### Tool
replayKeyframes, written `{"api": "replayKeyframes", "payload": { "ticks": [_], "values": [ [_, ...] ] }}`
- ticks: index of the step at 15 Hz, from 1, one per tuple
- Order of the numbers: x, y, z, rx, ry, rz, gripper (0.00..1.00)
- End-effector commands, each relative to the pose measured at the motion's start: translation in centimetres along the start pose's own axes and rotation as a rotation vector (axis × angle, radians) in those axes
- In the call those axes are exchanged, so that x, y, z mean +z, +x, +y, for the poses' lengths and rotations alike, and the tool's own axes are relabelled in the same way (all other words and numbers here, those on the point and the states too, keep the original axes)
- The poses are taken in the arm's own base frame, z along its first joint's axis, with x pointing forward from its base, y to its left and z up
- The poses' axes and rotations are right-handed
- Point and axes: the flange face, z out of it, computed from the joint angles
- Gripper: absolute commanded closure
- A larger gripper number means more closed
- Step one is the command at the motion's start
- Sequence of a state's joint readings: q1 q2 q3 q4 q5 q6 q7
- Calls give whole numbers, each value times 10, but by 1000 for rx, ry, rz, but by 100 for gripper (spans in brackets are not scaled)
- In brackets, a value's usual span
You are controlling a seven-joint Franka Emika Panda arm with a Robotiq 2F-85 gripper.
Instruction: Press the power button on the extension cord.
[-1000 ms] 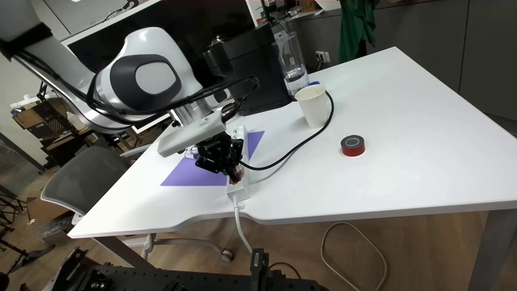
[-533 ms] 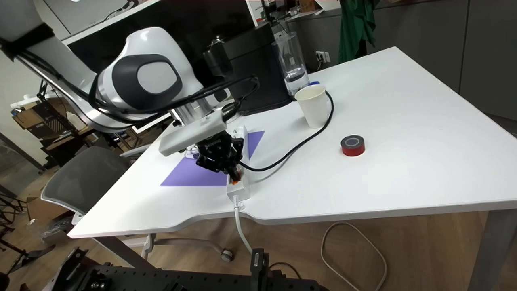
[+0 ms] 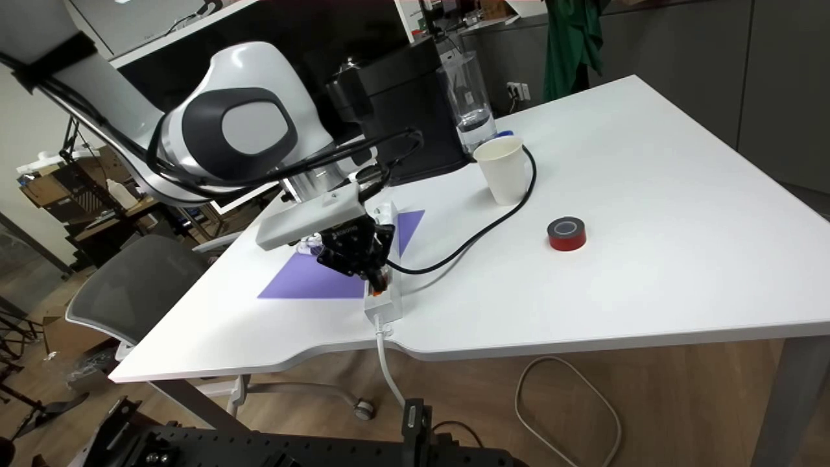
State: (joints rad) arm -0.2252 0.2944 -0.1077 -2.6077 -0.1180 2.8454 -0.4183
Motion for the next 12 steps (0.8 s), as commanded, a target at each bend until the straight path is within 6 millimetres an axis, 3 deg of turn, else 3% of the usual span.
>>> {"api": "replayKeyframes", "payload": {
  "ticks": [1, 4, 6, 12],
  "values": [
    [35, -6, 2, 38, 41, -50, 100],
    [47, -11, 5, 76, 77, -76, 100],
    [44, -11, 10, 102, 104, -74, 100],
    [-9, -11, 13, 98, 84, -21, 100]
  ]
}}
